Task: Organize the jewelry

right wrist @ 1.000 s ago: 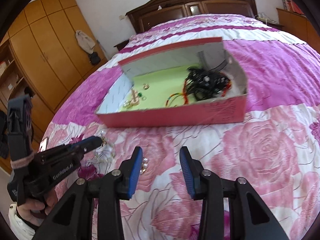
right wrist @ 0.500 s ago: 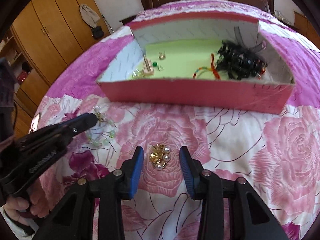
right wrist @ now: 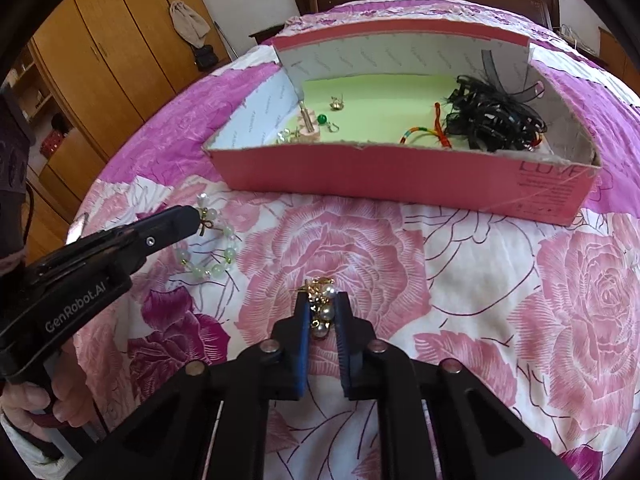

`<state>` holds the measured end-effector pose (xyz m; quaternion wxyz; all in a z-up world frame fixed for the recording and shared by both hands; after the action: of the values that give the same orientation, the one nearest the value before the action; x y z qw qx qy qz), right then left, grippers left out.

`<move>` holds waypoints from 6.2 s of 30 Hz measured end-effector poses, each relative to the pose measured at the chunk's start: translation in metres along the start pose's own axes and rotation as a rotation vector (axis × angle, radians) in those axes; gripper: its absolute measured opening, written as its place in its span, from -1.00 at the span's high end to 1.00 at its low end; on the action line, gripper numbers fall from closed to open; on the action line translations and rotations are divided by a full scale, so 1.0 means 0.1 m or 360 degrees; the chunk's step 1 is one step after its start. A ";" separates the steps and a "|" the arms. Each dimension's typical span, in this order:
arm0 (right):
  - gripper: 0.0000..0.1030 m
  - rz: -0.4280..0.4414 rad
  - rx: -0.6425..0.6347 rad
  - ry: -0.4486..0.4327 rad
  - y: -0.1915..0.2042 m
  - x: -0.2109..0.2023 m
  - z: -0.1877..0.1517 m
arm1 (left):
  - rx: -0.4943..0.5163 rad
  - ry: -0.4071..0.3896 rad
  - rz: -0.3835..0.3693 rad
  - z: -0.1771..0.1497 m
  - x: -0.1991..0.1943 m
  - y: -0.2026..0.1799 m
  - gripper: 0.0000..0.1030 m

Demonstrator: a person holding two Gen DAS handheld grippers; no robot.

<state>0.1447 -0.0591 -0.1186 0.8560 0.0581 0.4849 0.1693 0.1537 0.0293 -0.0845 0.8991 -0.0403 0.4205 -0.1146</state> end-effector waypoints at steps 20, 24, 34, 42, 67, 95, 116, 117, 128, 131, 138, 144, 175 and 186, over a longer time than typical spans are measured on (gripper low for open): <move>0.74 -0.0026 0.0020 -0.0352 -0.19 -0.68 0.21 | 0.0041 -0.0294 -0.0076 0.31 -0.40 -0.31 1.00; 0.74 -0.0033 0.0008 -0.0424 -0.20 -0.79 0.25 | 0.0049 -0.0364 -0.0068 0.36 -0.48 -0.35 1.00; 0.74 -0.0070 -0.0030 -0.0599 -0.21 -0.99 0.40 | 0.0059 -0.0504 -0.0087 0.52 -0.58 -0.44 1.00; 0.74 -0.0103 -0.0065 -0.0727 -0.22 -1.10 0.56 | 0.0071 -0.0586 -0.0096 0.66 -0.57 -0.52 1.00; 0.74 -0.0159 -0.0073 -0.0892 -0.38 -0.82 1.15 | 0.0065 -0.0720 -0.0009 1.07 -0.16 -0.41 1.00; 0.67 -0.0230 0.0049 -0.0326 -0.75 0.10 1.03 | -0.0009 -0.0113 0.0003 0.71 0.76 -0.32 0.95; -0.04 -0.0168 0.0033 -0.0562 -0.53 -0.68 0.92 | 0.0036 -0.0244 -0.0021 0.64 0.09 -0.47 0.39; -0.06 -0.0173 0.0029 -0.0574 -0.53 -0.72 0.90 | 0.0042 -0.0259 -0.0012 0.63 0.05 -0.48 0.35; -0.38 -0.0296 0.0007 -0.0722 -0.59 -1.07 0.64 | 0.0014 -0.0396 0.0026 0.50 -0.19 -0.48 0.17; -0.45 -0.0322 0.0002 -0.0760 -0.61 -1.12 0.58 | 0.0014 -0.0427 0.0051 0.46 -0.22 -0.46 0.15; -0.47 -0.0341 0.0045 -0.0802 -0.71 -1.15 0.43 | 0.0039 -0.0477 0.0106 0.35 -0.22 -0.48 0.13; -0.48 -0.0366 0.0081 -0.0788 -0.80 -1.09 0.30 | 0.0071 -0.0458 0.0115 0.26 -0.16 -0.54 0.12; -0.48 -0.0373 0.0112 -0.0776 -0.83 -1.01 0.18 | 0.0105 -0.0428 0.0114 0.15 -0.08 -0.62 0.11; -0.48 -0.0373 0.0110 -0.0774 -0.83 -1.01 0.18 | 0.0106 -0.0429 0.0114 0.14 -0.08 -0.62 0.11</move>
<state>0.1317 -0.1707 -0.0499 0.9586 0.0698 0.2739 0.0336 0.1490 -0.0289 -0.0587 0.9518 -0.0106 0.2930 -0.0899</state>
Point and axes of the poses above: each gripper's, at about its wrist camera, not at the fingertips, and x roughly the way its jaws point, y to its left, z to its top, the point moved 9 cm from there along x, roughly the way its jaws point
